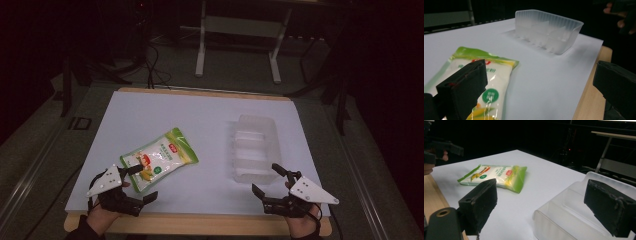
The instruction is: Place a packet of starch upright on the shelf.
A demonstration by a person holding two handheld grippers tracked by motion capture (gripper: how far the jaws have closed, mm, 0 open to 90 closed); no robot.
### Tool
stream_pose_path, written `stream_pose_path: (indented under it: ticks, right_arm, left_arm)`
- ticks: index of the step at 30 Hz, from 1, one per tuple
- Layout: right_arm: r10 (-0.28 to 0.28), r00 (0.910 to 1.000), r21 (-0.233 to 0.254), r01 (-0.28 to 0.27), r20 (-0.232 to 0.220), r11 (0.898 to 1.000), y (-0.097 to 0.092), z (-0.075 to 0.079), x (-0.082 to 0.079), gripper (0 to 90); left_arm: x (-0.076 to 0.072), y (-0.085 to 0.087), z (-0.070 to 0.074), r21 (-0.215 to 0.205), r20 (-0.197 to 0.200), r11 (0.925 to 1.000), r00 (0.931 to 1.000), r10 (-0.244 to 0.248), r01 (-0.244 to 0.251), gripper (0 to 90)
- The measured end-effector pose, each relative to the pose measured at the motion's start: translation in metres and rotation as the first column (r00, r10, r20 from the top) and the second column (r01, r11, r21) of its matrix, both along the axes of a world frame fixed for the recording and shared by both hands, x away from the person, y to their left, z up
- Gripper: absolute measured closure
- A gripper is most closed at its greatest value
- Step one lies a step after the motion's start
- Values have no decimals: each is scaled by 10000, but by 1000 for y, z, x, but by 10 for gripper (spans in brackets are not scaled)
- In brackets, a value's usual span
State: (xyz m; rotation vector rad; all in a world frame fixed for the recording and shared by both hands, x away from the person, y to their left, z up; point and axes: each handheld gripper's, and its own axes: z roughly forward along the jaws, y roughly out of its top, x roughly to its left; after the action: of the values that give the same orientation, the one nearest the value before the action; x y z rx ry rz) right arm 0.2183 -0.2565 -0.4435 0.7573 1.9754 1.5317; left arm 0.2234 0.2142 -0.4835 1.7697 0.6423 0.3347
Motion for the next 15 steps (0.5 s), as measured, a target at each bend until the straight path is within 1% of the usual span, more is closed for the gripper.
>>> stream_pose_path:
  ticks: [1, 2, 8, 10, 13, 15]
  right_arm:
    - [0, 10000, -23, 0, 4, 10000, 0, 1, -1, 113]
    - [11, 10000, 4, -11, -1, 10000, 1, 1, -1, 113]
    - [41, 9998, -15, -41, 172, 10000, 2, 3, -3, 113]
    - [53, 9998, -41, -53, 169, 10000, 3, 3, -4, 113]
    - [99, 9997, -67, -97, 224, 9999, 4, 4, -4, 113]
    - [137, 9996, -105, -134, 243, 9999, 4, 4, -5, 113]
  left_arm:
    - [1, -1, 2, -60, -79, 9999, 9999, -114, 114, 0]
    - [2, -3, 5, -27, -113, 9998, 9997, -195, 194, 0]
    - [12, -12, 21, 71, 6, 9978, 9978, -666, 666, 1]
    - [17, -15, 26, 207, -7, 9965, 9967, -809, 809, 0]
    - [21, -19, 31, 277, -52, 9953, 9957, -927, 928, 0]
    - [24, -20, 34, 349, 6, 9957, 9963, -860, 860, 0]
